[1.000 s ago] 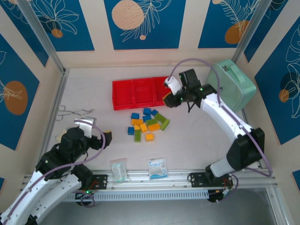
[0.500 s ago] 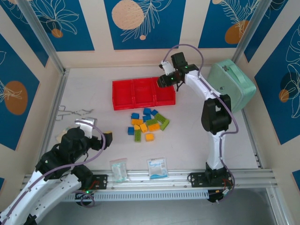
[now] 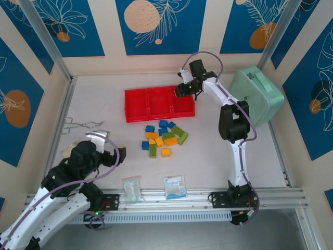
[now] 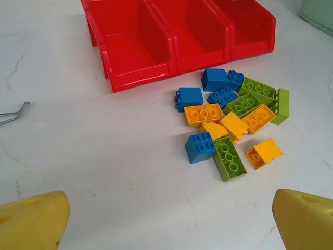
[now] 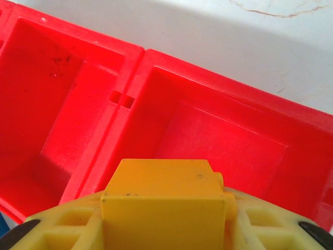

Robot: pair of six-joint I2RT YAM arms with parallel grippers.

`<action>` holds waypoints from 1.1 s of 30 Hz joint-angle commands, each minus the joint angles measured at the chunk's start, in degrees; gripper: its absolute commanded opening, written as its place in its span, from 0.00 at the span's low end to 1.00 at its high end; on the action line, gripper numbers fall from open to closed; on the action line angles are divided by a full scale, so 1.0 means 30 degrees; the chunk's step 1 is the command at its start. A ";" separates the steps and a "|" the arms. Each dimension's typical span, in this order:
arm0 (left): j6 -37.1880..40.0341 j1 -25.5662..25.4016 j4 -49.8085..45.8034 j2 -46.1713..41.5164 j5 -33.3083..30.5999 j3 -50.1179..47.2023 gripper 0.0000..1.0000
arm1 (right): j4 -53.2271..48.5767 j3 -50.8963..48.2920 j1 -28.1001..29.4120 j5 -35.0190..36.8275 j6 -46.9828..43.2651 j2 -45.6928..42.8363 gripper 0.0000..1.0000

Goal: Sort the legos into containers by color
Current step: Place the lego in the container.

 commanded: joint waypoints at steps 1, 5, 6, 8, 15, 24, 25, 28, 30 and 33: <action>0.0055 -0.0240 -0.0003 0.0139 -0.0007 0.0413 0.99 | 0.0220 -0.0239 0.0004 -0.0884 0.0234 0.0218 0.40; 0.0135 -0.0240 0.0095 -0.0005 -0.0063 0.0347 0.99 | 0.0723 -0.0911 0.0045 -0.0919 0.0231 0.0112 0.46; 0.0144 -0.0236 0.0106 -0.0032 -0.0034 0.0334 0.99 | 0.0832 -0.1103 0.0053 -0.0873 0.0261 0.0003 0.48; 0.0182 -0.0237 0.0131 -0.0003 0.0032 0.0317 1.00 | 0.0960 -0.1374 0.0117 -0.0669 0.0204 -0.0195 0.51; 0.0232 -0.0270 0.0131 0.0304 0.0156 0.0295 0.99 | 0.1682 -0.3080 0.0619 0.0447 -0.0124 -0.2085 0.68; 0.0247 -0.0270 0.0176 0.0352 0.0215 0.0288 0.99 | 0.2206 -0.6895 0.1362 0.2964 0.1168 -0.6737 0.83; 0.0270 -0.0266 0.0175 0.0350 0.0224 0.0288 0.99 | 0.1875 -0.7232 0.1482 0.3721 0.1872 -0.7256 0.84; 0.0269 -0.0262 0.0167 0.0365 0.0263 0.0295 0.99 | -0.0542 -0.7389 0.1412 0.5896 0.5743 -0.8225 0.87; 0.0297 -0.0255 0.0161 0.0376 0.0223 0.0288 0.99 | -0.2349 -0.7614 0.1189 0.6198 0.8645 -0.8747 0.86; 0.0299 -0.0244 0.0168 0.0376 0.0212 0.0289 0.99 | -0.0807 -1.1071 0.1768 0.6022 1.1207 -1.0769 0.85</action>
